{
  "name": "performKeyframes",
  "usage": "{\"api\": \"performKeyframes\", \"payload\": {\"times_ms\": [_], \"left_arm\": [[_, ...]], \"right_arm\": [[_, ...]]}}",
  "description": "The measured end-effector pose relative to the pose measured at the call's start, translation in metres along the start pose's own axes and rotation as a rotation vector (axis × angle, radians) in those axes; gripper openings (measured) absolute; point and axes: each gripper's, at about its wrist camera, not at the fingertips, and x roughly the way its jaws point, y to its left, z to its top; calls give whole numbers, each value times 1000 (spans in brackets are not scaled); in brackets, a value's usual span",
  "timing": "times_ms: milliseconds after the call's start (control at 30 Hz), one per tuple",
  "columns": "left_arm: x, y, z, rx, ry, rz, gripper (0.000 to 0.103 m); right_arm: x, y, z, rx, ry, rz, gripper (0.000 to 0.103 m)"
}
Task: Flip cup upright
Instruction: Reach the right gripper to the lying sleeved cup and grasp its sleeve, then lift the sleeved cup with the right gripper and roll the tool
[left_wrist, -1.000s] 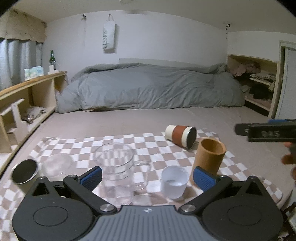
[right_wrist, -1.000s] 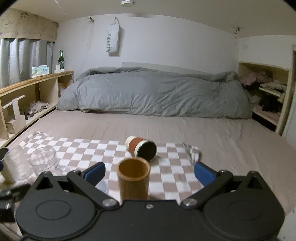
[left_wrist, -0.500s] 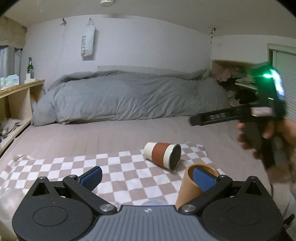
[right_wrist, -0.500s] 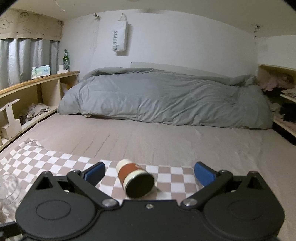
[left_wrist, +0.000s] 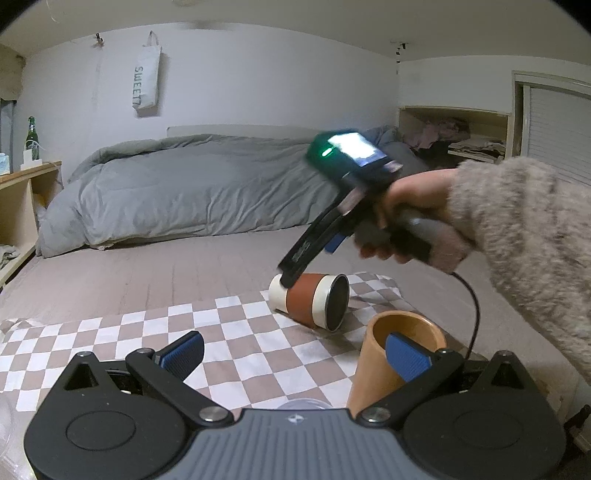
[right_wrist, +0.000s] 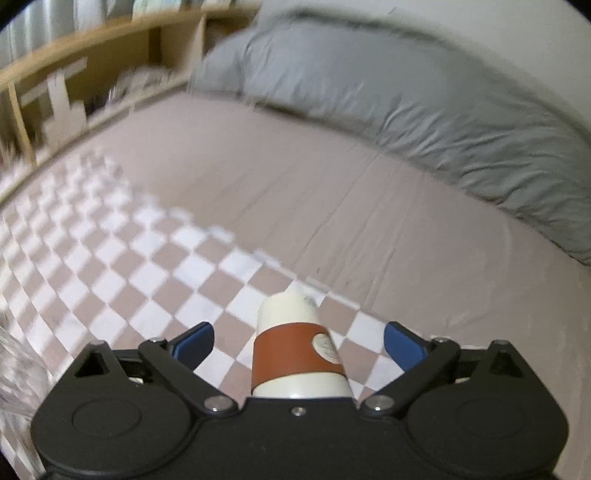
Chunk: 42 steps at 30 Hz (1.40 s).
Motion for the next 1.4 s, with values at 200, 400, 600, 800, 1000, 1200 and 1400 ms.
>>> {"api": "performKeyframes", "payload": {"times_ms": [200, 400, 600, 800, 1000, 1200, 1400], "left_arm": [[1, 7, 1, -22, 2, -30, 103], [-2, 6, 2, -35, 9, -43, 103], [-14, 1, 1, -54, 5, -41, 103], [-32, -8, -1, -64, -17, -41, 103], [-52, -23, -4, -48, -45, -42, 103], [-73, -32, -5, -35, -59, -32, 103], [-90, -28, 4, -99, -3, -66, 103]], "right_arm": [[36, 13, -1, -65, 143, -18, 96], [40, 6, -13, -36, 149, -16, 73], [23, -7, -28, 59, 116, -19, 73], [-17, -23, -68, 200, 72, -37, 73], [-58, -25, -127, 326, 69, -53, 73], [-83, -22, -171, 391, 74, -59, 73], [-91, -12, -198, 346, 92, -43, 73]]}}
